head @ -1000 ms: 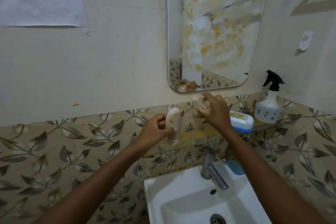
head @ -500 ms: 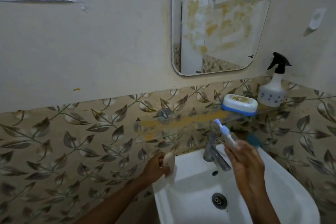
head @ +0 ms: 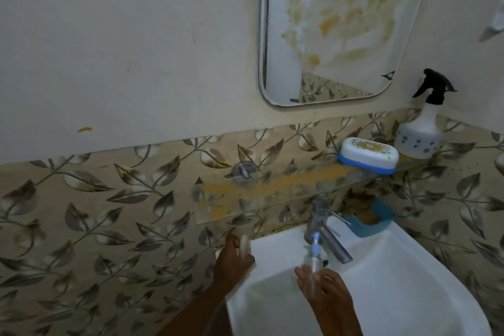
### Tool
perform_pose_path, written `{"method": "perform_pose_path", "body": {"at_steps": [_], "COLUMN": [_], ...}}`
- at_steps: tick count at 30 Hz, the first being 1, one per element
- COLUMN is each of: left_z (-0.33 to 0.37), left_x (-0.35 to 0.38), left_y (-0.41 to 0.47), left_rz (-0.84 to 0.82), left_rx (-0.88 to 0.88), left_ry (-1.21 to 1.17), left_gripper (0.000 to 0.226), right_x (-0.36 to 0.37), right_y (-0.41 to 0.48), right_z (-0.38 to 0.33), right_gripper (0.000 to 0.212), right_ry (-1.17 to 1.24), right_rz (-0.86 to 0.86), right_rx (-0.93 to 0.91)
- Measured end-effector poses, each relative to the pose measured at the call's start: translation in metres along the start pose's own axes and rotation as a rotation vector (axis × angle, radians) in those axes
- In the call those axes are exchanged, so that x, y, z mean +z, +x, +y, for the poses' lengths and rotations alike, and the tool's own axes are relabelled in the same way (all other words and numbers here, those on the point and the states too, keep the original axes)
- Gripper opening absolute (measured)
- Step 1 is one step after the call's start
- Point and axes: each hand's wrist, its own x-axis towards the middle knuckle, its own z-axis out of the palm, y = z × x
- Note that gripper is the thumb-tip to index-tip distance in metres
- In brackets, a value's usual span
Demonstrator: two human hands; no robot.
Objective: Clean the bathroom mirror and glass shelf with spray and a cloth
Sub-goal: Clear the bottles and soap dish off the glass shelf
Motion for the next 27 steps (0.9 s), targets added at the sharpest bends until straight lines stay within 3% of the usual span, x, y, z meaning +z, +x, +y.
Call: {"method": "perform_pose_path", "body": {"at_steps": [3,6,8,10,16,22,27], "left_z": [-0.005,-0.01,-0.013,-0.017,-0.027,-0.036,-0.033], "left_x": [0.003,0.006,0.009,0.014,0.025,0.024,0.019], "left_y": [0.004,0.006,0.007,0.01,0.019,0.015,0.013], "left_rz": [0.032,0.038,0.059,0.103,0.197,0.183,0.169], "left_rx": [0.014,0.0,-0.001,-0.001,-0.006,0.043,0.045], "left_ry": [0.0,-0.043,-0.085,-0.089,-0.097,-0.113,-0.086], "left_gripper": [0.043,0.061,0.076,0.084,0.069,0.057,0.066], "right_x": [0.007,0.017,0.028,0.043,0.068,0.073,0.07], "right_y": [0.009,0.033,0.044,0.059,0.083,0.093,0.097], "right_z": [0.012,0.022,0.024,0.024,0.022,0.029,0.029], "right_gripper": [0.047,0.053,0.038,0.03,0.033,0.023,0.036], "right_ry": [-0.24,-0.286,-0.287,-0.268,-0.447,-0.564,-0.64], "right_rz": [0.02,0.159,0.083,0.114,0.08,0.009,-0.048], "right_rx": [0.002,0.108,0.196,0.236,0.189,0.196,0.196]}}
